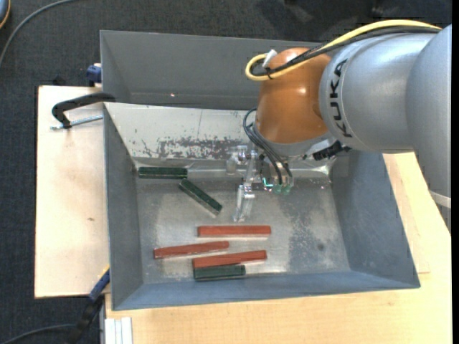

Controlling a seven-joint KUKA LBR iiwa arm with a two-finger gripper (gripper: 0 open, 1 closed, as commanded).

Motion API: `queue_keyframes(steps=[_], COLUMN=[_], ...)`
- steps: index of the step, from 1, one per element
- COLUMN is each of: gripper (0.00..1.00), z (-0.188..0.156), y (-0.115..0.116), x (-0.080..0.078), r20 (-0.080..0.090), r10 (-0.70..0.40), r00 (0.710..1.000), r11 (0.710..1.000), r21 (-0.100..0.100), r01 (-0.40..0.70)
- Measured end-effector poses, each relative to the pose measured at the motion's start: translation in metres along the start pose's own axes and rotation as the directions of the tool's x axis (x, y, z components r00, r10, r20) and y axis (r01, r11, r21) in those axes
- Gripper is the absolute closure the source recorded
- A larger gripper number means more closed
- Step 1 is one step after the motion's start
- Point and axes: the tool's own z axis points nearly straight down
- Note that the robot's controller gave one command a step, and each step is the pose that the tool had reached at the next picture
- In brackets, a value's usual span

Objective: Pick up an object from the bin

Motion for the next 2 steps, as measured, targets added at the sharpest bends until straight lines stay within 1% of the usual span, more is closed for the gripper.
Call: queue_keyframes(steps=[1, 2], gripper=[0.0, 1.0], z=[0.0613, 0.0535], y=[0.0277, 0.0264], x=[0.0557, 0.0482], r20=[0.002, 0.023], r10=[0.016, 0.02], r00=[1.0, 1.0], r11=[1.0, 1.0], r21=[-0.001, -0.004], r01=[-0.016, -0.02])
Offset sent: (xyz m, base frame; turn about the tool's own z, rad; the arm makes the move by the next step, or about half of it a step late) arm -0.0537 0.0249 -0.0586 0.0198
